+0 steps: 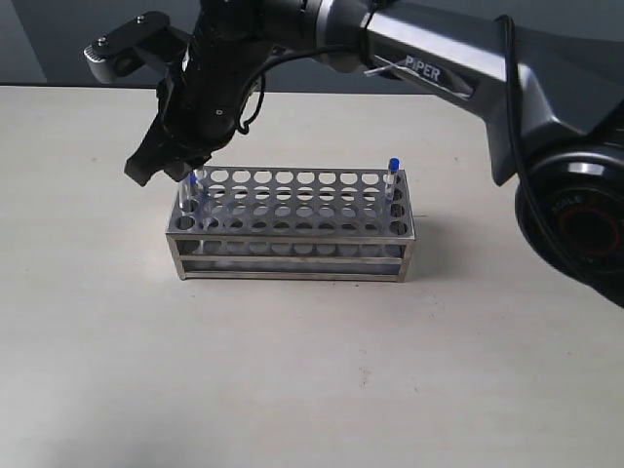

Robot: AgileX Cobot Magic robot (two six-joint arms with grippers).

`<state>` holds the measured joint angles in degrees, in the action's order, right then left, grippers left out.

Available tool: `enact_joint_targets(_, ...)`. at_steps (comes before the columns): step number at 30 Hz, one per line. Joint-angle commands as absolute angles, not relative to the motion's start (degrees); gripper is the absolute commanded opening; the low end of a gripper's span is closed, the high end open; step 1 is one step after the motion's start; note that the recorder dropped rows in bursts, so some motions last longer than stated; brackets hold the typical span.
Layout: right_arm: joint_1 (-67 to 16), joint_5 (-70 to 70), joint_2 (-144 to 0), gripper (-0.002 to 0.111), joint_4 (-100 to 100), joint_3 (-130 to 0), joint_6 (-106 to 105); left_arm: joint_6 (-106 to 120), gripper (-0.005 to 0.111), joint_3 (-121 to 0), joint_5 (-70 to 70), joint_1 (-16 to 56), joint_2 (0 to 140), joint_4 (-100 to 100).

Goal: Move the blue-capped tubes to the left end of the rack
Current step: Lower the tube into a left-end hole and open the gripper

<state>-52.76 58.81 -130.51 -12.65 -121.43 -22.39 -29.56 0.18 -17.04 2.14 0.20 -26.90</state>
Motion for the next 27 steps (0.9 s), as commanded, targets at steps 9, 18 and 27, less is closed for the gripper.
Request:
enact_joint_targets(9,-53.35,57.92,-132.22,-0.001,-11.76,-121.60,-23.57,-29.59,0.001,0.00,-16.61,2.50,0.00,-26.84)
enact_joint_targets(18,-53.35,59.28,-133.12,-0.001,-11.88,-121.36,-23.44,-29.59,0.001,0.00,-16.61,2.50,0.00,-26.84)
enact_joint_targets(27,-53.35,61.30,-133.40,0.038,-12.03,-121.36,-22.29,-29.59,0.001,0.00,-16.61,2.50,0.00,-26.84)
